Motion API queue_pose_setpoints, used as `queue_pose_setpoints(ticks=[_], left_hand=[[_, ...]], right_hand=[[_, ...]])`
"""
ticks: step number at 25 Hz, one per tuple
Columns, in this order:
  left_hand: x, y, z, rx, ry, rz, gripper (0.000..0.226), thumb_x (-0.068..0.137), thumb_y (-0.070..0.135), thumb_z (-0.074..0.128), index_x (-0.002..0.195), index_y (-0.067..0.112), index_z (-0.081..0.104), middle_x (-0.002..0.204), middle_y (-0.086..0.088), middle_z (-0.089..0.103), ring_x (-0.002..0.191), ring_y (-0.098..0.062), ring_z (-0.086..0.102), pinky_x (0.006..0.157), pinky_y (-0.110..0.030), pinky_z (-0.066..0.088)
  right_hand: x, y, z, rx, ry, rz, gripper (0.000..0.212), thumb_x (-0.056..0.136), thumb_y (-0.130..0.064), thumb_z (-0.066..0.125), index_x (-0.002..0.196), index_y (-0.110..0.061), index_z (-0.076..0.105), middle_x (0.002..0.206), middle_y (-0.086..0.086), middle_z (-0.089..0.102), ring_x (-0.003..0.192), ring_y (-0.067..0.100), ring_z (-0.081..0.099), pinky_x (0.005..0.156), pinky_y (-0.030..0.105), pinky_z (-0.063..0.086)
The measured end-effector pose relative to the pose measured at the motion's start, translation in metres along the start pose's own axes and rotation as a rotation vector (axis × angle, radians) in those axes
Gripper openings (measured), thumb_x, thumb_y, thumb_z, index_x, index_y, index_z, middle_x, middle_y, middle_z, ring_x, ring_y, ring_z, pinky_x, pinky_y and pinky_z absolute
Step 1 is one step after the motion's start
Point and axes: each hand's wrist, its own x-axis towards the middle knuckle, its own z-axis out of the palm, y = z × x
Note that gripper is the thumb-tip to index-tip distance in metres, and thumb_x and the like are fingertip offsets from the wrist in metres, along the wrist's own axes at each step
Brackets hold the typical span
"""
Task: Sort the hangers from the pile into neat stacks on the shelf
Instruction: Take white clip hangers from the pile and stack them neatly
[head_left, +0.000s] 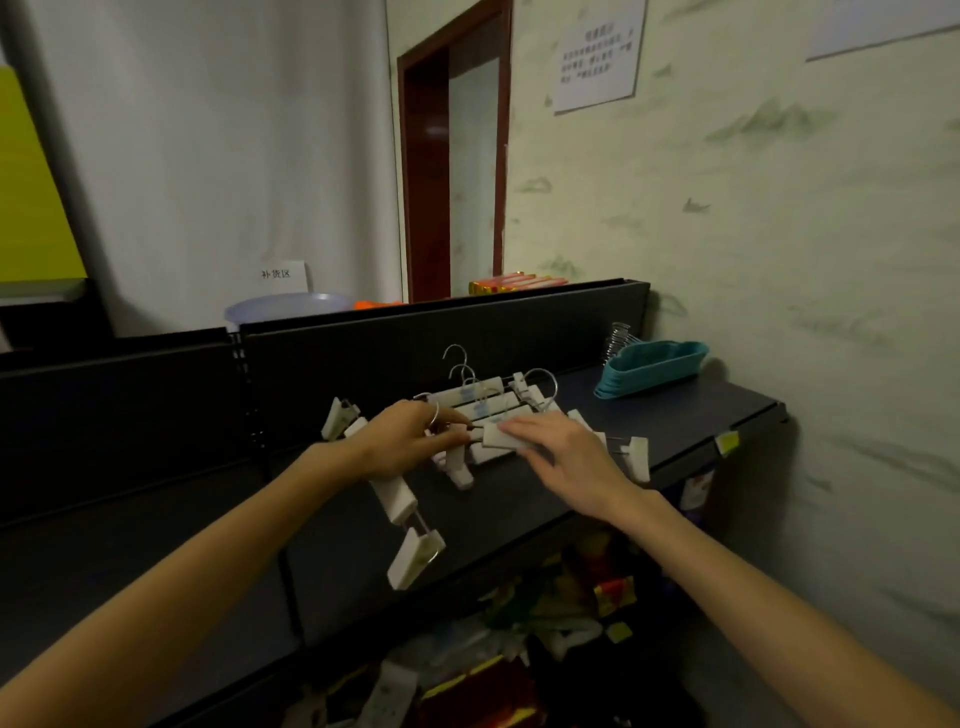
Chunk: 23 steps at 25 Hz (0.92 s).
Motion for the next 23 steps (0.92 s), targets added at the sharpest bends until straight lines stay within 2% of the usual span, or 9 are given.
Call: queue_pose_setpoints(ticks=[1,4,8,10,12,14,16,20,23], left_hand=[[0.012,0.000,0.001,-0.008,0.025,-0.012,0.030,0.101,0.039,0.054,0.127,0.027,0.062,0.112,0.007,0.068,0.094,0.000,0.065,0.086,-0.026,0.055],[0.039,0.001,0.003,-0.069,0.088,-0.064,0.026,0.102,0.033,0.055,0.126,0.027,0.064,0.102,0.004,0.068,0.077,-0.001,0.066,0.066,-0.022,0.054],[0.058,0.005,0.008,-0.147,0.117,-0.178,0.025,0.102,0.026,0.054,0.125,0.022,0.064,0.101,-0.001,0.069,0.063,-0.006,0.063,0.057,-0.019,0.051],[0.057,0.008,0.013,-0.164,0.126,-0.241,0.023,0.102,0.023,0.054,0.122,0.020,0.065,0.098,-0.003,0.071,0.060,-0.008,0.063,0.055,-0.020,0.051],[0.051,0.012,0.021,-0.214,0.174,-0.316,0.021,0.102,0.022,0.054,0.120,0.019,0.066,0.091,-0.004,0.071,0.058,-0.010,0.062,0.054,-0.021,0.051],[0.044,0.021,0.031,-0.270,0.255,-0.397,0.019,0.103,0.023,0.053,0.116,0.021,0.067,0.081,-0.005,0.070,0.056,-0.012,0.059,0.053,-0.023,0.051],[0.036,0.032,0.042,-0.293,0.305,-0.454,0.018,0.103,0.024,0.053,0.114,0.021,0.068,0.075,-0.003,0.068,0.054,-0.013,0.057,0.053,-0.023,0.049],[0.023,0.054,0.069,-0.242,0.368,-0.541,0.017,0.103,0.027,0.054,0.112,0.023,0.067,0.076,0.001,0.069,0.055,-0.014,0.059,0.055,-0.025,0.051],[0.020,0.073,0.085,-0.143,0.426,-0.610,0.013,0.101,0.031,0.056,0.108,0.031,0.067,0.076,0.002,0.070,0.058,-0.011,0.063,0.057,-0.023,0.052]], right_hand=[[0.009,0.017,-0.006,0.011,-0.031,-0.029,0.045,0.097,-0.019,0.060,0.141,-0.028,0.055,0.139,-0.009,0.059,0.129,0.006,0.049,0.109,0.036,0.044],[0.026,0.056,-0.022,-0.021,-0.051,-0.125,0.047,0.095,-0.019,0.063,0.141,-0.026,0.054,0.138,-0.006,0.059,0.128,0.010,0.050,0.109,0.037,0.042],[0.008,0.106,-0.024,-0.089,0.272,-0.232,0.039,0.089,-0.012,0.068,0.127,-0.019,0.065,0.130,-0.003,0.062,0.125,0.014,0.052,0.114,0.040,0.034],[0.001,0.143,-0.027,-0.008,0.359,-0.111,0.039,0.089,-0.016,0.071,0.127,-0.018,0.064,0.129,-0.002,0.061,0.126,0.014,0.052,0.110,0.042,0.039],[-0.001,0.181,-0.029,0.171,0.299,0.061,0.037,0.091,-0.023,0.071,0.127,-0.020,0.063,0.127,-0.005,0.061,0.122,0.011,0.054,0.104,0.044,0.045],[-0.003,0.207,-0.029,0.360,0.164,0.122,0.030,0.092,-0.027,0.069,0.122,-0.022,0.065,0.119,-0.009,0.065,0.113,0.006,0.059,0.098,0.042,0.051],[-0.005,0.213,-0.024,0.459,0.055,0.108,0.028,0.094,-0.025,0.066,0.122,-0.021,0.067,0.116,-0.010,0.066,0.109,0.003,0.060,0.096,0.037,0.053],[-0.016,0.220,-0.016,0.601,-0.026,0.097,0.025,0.092,-0.019,0.070,0.117,-0.022,0.071,0.106,-0.010,0.069,0.101,0.003,0.064,0.088,0.025,0.054],[-0.022,0.230,-0.015,0.616,-0.053,0.106,0.018,0.091,-0.020,0.071,0.108,-0.026,0.075,0.101,-0.014,0.070,0.095,0.002,0.063,0.080,0.016,0.050]])
